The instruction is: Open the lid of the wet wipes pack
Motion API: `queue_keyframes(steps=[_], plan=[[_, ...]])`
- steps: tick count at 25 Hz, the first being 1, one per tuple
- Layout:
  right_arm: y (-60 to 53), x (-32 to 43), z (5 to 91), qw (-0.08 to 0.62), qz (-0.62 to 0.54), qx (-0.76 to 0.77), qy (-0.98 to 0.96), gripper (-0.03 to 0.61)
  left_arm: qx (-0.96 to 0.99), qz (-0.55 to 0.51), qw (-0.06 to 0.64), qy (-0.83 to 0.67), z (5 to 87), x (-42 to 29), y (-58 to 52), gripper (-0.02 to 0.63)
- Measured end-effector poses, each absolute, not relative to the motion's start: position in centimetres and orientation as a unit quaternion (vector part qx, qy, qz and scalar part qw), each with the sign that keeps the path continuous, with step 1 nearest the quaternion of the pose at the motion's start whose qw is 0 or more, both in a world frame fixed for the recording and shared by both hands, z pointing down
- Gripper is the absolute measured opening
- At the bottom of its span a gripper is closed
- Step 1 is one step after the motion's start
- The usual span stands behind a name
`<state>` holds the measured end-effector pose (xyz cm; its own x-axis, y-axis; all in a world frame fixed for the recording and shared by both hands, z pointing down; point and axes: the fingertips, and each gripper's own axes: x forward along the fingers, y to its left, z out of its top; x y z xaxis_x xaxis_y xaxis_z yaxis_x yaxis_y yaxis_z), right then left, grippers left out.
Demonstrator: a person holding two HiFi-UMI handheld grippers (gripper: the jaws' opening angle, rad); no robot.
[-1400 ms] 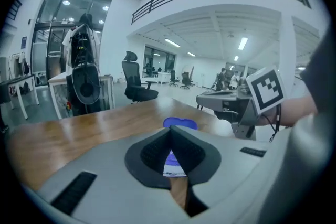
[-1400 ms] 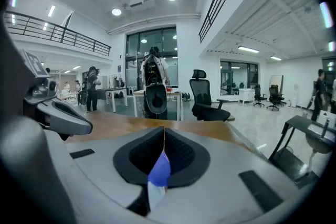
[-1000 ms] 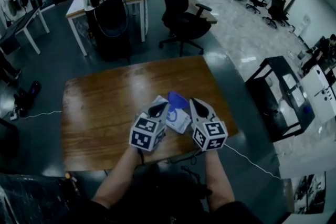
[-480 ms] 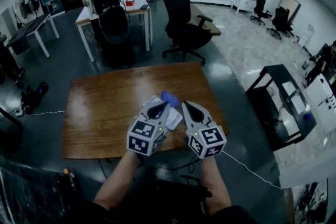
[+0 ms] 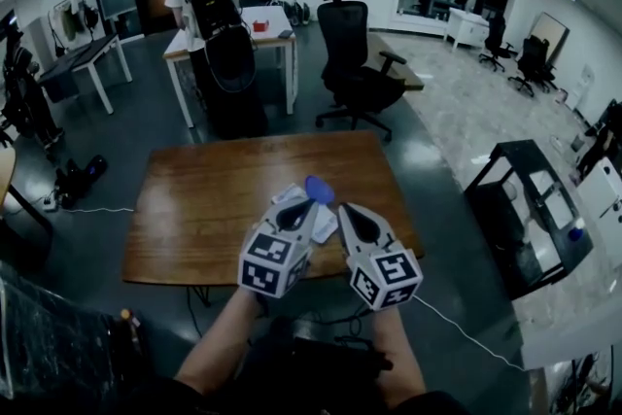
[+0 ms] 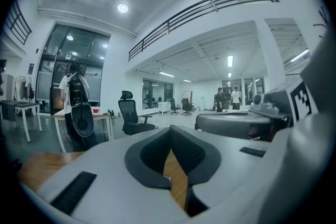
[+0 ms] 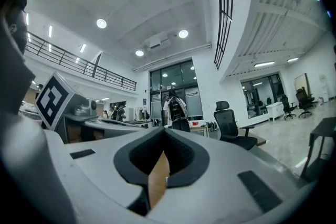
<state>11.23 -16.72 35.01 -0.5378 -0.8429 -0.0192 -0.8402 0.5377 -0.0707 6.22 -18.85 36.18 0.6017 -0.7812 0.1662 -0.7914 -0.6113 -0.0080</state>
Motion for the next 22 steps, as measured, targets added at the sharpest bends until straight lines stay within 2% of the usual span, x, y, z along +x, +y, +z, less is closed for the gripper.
queue_keyframes(steps=[22], plan=[[-14.6, 11.5, 33.5, 0.04, -0.017, -0.456, 0.889, 0.011, 0.892, 0.074, 0.021, -0.445, 35.4, 7.0, -16.6, 0.006]])
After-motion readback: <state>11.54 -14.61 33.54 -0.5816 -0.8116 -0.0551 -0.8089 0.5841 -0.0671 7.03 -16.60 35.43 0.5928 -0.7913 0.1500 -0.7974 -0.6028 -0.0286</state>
